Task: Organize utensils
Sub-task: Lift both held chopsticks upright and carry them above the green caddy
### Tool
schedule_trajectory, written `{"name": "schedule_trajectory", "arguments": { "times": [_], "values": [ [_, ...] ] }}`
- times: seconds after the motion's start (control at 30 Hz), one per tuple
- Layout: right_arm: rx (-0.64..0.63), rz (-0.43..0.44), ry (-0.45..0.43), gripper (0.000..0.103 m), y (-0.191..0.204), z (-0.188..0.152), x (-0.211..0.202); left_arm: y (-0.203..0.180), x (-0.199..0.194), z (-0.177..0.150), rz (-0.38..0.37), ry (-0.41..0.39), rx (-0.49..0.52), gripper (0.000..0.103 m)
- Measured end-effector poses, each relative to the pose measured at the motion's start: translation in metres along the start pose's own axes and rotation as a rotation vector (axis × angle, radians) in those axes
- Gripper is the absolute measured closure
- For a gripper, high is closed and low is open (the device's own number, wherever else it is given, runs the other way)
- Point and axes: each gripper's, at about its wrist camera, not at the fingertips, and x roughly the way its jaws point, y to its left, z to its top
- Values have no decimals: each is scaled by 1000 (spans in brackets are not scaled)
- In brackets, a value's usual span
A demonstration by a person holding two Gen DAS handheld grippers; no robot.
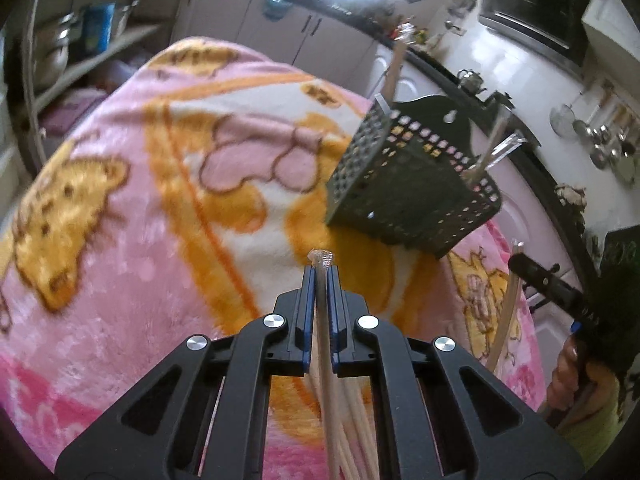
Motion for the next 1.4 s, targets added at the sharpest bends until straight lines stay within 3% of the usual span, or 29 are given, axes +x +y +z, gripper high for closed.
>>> {"name": "schedule_trajectory", "arguments": {
  "times": [0.43,0.7,1.4],
  "values": [
    [-110,-40,-212,97,28,2,-31,-33,-28,10,22,-108,97,102],
    [-106,-28,-272,97,30,8,-42,-57,-38,31,18,-180,143,102],
    [-95,-45,-423,97,19,46,-81,-124,-46,93,-94,-309,230,102]
  ]
}}
